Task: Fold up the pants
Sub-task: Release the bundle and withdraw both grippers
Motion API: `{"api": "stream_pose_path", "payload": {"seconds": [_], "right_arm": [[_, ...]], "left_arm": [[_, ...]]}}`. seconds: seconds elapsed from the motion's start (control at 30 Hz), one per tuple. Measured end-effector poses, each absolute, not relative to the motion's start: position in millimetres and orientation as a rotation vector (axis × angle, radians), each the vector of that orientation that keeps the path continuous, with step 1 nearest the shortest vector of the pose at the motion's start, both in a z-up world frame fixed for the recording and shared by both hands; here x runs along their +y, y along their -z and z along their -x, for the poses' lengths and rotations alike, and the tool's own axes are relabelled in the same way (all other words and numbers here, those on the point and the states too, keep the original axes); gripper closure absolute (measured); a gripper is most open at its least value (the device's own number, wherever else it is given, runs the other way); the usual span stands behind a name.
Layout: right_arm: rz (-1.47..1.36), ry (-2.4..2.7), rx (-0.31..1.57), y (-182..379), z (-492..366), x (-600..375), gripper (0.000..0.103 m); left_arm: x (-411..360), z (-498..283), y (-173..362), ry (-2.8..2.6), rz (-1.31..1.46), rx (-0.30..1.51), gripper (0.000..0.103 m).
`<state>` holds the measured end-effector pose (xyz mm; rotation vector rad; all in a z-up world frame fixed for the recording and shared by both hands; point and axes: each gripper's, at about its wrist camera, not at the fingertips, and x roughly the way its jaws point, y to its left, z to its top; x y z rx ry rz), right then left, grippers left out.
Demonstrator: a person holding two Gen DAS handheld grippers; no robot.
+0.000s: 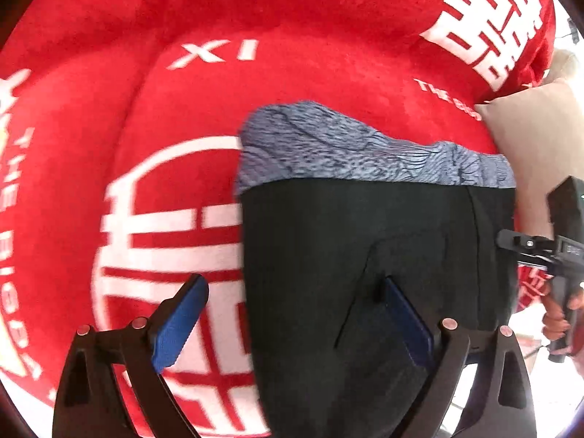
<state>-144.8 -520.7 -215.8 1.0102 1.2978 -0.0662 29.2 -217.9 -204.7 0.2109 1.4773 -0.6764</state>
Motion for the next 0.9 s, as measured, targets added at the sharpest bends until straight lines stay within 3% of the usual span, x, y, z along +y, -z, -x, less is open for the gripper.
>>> {"api": "stream_pose_path", "payload": {"seconds": [0.13, 0.27, 0.37, 0.5, 0.57, 0.9], "right_arm": [[-0.994, 0.224, 1.338, 198.6, 161.5, -519.5, 0.040], [-0.862, 0.355, 1.379, 169.9, 172.9, -504.8, 0.026], [-0.746, 0.457, 1.360, 142.3, 179.6, -489.1, 0.025], [-0.673, 0.524, 1.349, 112.6, 180.9, -465.3, 0.012], [-0.650, 0.535, 1.337, 100.0, 178.2, -452.4, 0.000], [-0.511, 0.568, 1.341, 59.9, 162.2, -394.5, 0.000]], "left_arm": [[-209.7, -18.2, 181.4, 0.615, -0.275, 1.446, 0.007], [-210.8, 0.1, 155.3, 0.595, -0.369, 1.416, 0.007], [-210.6, 14.6, 135.8, 0.605, -0.415, 1.367, 0.007], [-214.4, 26.3, 114.7, 0.624, -0.438, 1.348, 0.006], [-214.8, 29.7, 106.4, 0.627, -0.446, 1.338, 0.001], [-207.7, 32.7, 75.3, 0.605, -0.463, 1.300, 0.001]]}}
